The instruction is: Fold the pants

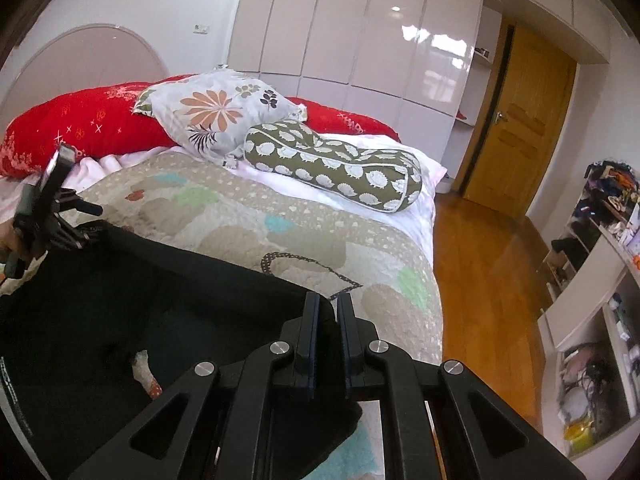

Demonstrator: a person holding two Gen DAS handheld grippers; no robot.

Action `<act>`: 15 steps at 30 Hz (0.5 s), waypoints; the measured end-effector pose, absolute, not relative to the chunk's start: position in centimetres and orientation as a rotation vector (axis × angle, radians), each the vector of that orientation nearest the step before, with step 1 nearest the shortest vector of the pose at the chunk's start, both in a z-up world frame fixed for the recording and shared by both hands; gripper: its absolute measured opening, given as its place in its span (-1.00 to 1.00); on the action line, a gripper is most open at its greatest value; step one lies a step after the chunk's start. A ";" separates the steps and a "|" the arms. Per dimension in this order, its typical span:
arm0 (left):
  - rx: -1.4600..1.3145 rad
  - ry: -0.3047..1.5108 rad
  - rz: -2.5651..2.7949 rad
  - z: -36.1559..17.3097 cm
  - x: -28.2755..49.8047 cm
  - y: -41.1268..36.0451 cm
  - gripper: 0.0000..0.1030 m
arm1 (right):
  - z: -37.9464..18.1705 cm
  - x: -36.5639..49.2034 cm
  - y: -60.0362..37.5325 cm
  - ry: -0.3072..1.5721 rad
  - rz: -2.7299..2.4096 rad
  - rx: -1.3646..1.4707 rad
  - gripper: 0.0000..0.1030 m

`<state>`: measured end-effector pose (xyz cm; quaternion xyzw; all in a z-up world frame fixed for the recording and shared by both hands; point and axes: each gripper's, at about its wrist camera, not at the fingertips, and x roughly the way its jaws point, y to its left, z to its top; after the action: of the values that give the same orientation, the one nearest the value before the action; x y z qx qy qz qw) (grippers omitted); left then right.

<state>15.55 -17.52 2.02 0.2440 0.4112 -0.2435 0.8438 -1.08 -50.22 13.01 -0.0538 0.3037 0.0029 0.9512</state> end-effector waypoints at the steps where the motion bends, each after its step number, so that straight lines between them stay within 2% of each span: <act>1: 0.536 0.865 -0.518 1.8 15.5 -17.9 0.58 | 13.1 -1.2 -50.3 0.617 0.005 -0.108 -0.85; 2: 0.531 0.866 -0.532 1.9 15.4 -17.9 0.43 | 13.2 -1.2 -50.4 0.619 0.003 -0.112 -0.85; 3: 0.507 0.883 -0.567 2.1 15.2 -17.9 0.08 | 13.3 -1.3 -50.4 0.621 0.003 -0.115 -0.85; 9: 0.481 0.833 -0.582 6.2 11.3 -16.7 -0.52 | 14.9 -3.8 -50.4 0.587 -0.009 -0.133 -0.85; 15: 0.364 0.737 -0.631 11.1 2.1 -14.2 -0.57 | 17.8 -11.4 -50.4 0.522 -0.008 -0.146 -0.85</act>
<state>2.14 -14.22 11.10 0.1738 0.3524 -0.3015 0.8688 -11.35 -50.43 17.80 -0.0722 0.2578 -0.0038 0.9635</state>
